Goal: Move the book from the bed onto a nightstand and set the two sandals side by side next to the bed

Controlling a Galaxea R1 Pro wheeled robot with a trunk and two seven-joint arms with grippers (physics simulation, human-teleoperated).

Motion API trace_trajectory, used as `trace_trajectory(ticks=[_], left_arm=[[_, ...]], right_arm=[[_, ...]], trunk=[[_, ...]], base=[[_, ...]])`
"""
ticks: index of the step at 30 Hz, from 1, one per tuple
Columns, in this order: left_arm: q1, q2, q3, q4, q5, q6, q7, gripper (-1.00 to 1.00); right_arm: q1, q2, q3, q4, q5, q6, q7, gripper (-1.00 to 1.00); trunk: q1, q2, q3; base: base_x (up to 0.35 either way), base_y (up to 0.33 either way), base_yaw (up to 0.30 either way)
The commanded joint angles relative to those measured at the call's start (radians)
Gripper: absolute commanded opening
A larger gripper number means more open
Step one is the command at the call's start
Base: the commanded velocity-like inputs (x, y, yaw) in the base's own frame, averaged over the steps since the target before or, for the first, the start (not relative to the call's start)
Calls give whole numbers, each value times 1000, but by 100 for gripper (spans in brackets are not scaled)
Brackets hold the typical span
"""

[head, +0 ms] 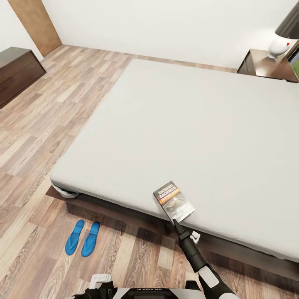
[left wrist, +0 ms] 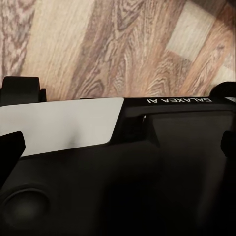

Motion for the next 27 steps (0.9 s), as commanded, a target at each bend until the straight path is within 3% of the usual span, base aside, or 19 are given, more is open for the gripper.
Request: trace_trajectory(ticks=[1,27], left_arm=[[0,0,8,1,-11,-5,-2,100],[0,0,8,0,-11,-4,-2,100]], right_arm=[[0,0,-1,0,-9,12,2,-100],[0,0,-1,1,-9,12,1,-100]], trunk=[[-4,7,3],[-104,189,84]], base=[[0,0,0],[0,0,0]])
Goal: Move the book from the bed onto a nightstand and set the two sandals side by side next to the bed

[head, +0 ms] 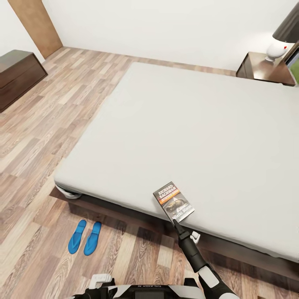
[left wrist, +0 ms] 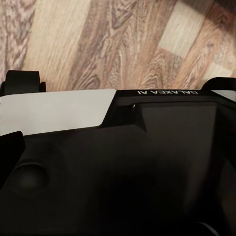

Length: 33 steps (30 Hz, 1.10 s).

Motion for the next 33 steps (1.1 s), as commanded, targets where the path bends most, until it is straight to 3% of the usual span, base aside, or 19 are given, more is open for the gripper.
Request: trace_trajectory(ticks=[1,20,22,23,30,31,33], left_arm=[[0,0,8,1,-11,-4,-2,100],[0,0,7,1,-11,-5,-2,100],[0,0,8,1,-11,-5,-2,100],[0,0,8,1,-11,-5,-2,100],[0,0,8,1,-11,-5,-4,100],[0,0,8,1,-11,-5,-4,100],[0,0,8,1,-11,-5,-4,100]], right_arm=[[0,0,0,0,-8,10,2,-100],[0,0,4,-2,3,10,2,-100],[0,0,34,-13,5,10,2,-100],[0,0,65,-27,5,10,2,-100],[0,0,527,-260,4,47,-7,-100],[0,0,568,-283,4,71,-7,-100],[0,0,612,-308,5,133,-7,-100]], trunk=[[-4,7,3],[-77,140,62],[-84,154,69],[-88,161,72],[-115,210,94],[-119,217,97],[-127,231,103]], base=[[0,0,0],[0,0,0],[0,0,0],[0,0,0],[0,0,0],[0,0,0],[0,0,0]])
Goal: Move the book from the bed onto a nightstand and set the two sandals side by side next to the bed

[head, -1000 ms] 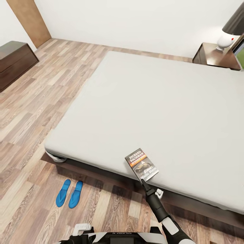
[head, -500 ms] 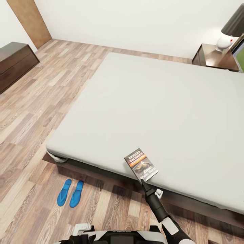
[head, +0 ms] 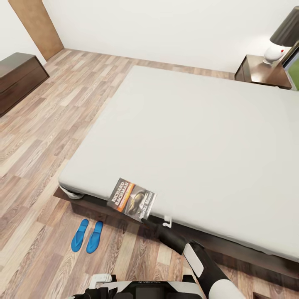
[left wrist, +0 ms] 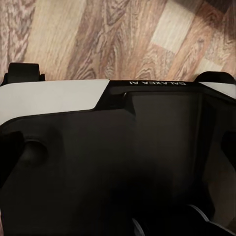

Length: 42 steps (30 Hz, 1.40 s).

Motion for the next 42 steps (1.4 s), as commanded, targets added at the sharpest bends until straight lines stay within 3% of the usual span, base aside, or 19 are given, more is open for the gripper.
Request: trace_trajectory(ticks=[1,2,3,4,8,9,10,11,14,17,21,26,27,29,32,36,37,39,42], left_arm=[[0,0,8,1,-11,-5,-2,100],[0,0,8,1,-11,-5,-2,100],[0,0,8,1,-10,-5,-3,100],[0,0,8,1,-10,-5,-3,100],[0,0,9,1,-10,-5,-5,100],[0,0,9,1,-10,-4,-5,100],[0,0,9,1,-10,-4,-5,100],[0,0,9,1,-10,-4,-5,100],[0,-2,10,1,-10,-3,-5,100],[0,-4,10,1,-10,-3,-5,100],[0,-4,10,1,-10,-3,-5,100],[0,0,14,-1,-10,-1,-20,100],[0,6,15,-2,-9,0,-41,100],[-1,34,21,-19,-8,13,-155,100],[-3,65,23,-90,-2,87,-275,100],[-5,124,25,-306,94,284,-425,100],[-4,166,22,-347,155,328,-503,100],[-2,191,20,-360,188,344,-555,100],[-1,203,18,-338,202,343,-579,100]], right_arm=[[0,-2,7,-4,-12,27,1,-100],[0,-12,17,-10,-12,56,4,-100],[2,-39,23,-15,-11,80,6,-100],[4,-103,28,-30,-14,105,8,-100],[7,-284,32,-111,-22,198,12,-100],[10,-368,33,-142,-23,271,23,-100],[11,-406,33,-149,-23,295,37,-100],[11,-424,33,-151,-23,304,46,-100],[13,-524,33,-153,-19,330,108,-100],[14,-579,33,-140,-16,336,137,-100],[16,-604,34,-66,-12,333,149,-100],[17,-609,37,74,11,302,152,-100],[17,-608,37,92,23,284,151,-100],[18,-604,38,130,53,245,151,-100],[18,-601,38,168,81,228,151,-100],[18,-600,38,196,91,221,150,-100],[17,-600,38,213,93,210,149,-100],[18,-600,38,259,93,174,149,-100],[17,-600,38,340,93,113,149,-100]], trunk=[[-4,7,3],[-8,14,6],[-11,21,9],[-15,28,12],[-31,56,25],[-34,63,28],[-38,70,31],[-42,77,34],[-54,98,43],[-65,119,53],[-80,147,65],[-100,182,81],[-103,189,84],[-111,203,90],[-123,224,100],[-138,252,112],[-142,259,116],[-149,273,122],[-161,294,131]], base=[[0,0,0],[0,0,0],[0,0,0],[0,0,0],[0,0,0],[0,0,0],[0,0,0],[0,0,0],[0,0,0],[0,0,0],[0,0,0],[0,0,0],[0,0,0],[0,0,0],[0,0,0],[0,0,0],[0,0,0],[0,0,0],[0,0,0]])
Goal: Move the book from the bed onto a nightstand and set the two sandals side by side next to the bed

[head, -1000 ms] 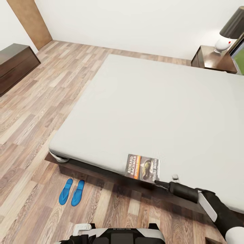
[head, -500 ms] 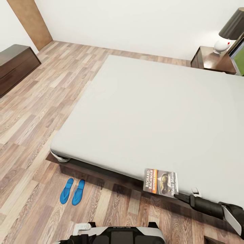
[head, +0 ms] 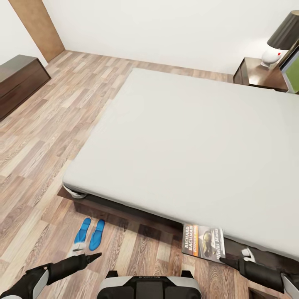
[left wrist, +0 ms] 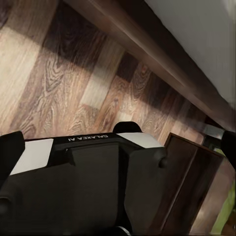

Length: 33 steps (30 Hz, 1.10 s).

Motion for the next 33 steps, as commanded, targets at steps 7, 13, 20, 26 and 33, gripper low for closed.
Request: trace_trajectory(ticks=[7,13,20,26,33], left_arm=[[0,4,3,59,10,-44,-15,100],[0,1,0,62,9,-48,-14,100],[0,-12,0,62,9,-49,-14,100],[0,-19,0,62,9,-49,-13,100],[0,-20,0,62,9,-49,-14,100]], right_arm=[[-1,-1,8,70,-13,-56,1,-100],[-1,-1,8,73,-13,-61,1,-100],[-1,-1,9,74,-7,-63,0,-100],[-1,-1,9,77,32,-101,1,-100],[-1,-1,9,78,52,-110,0,-100]], trunk=[[0,-1,-1],[-23,41,18],[-50,90,40],[-73,132,59],[-88,160,71]], base=[[0,0,0],[0,0,0],[0,0,0],[0,0,0],[0,0,0]])
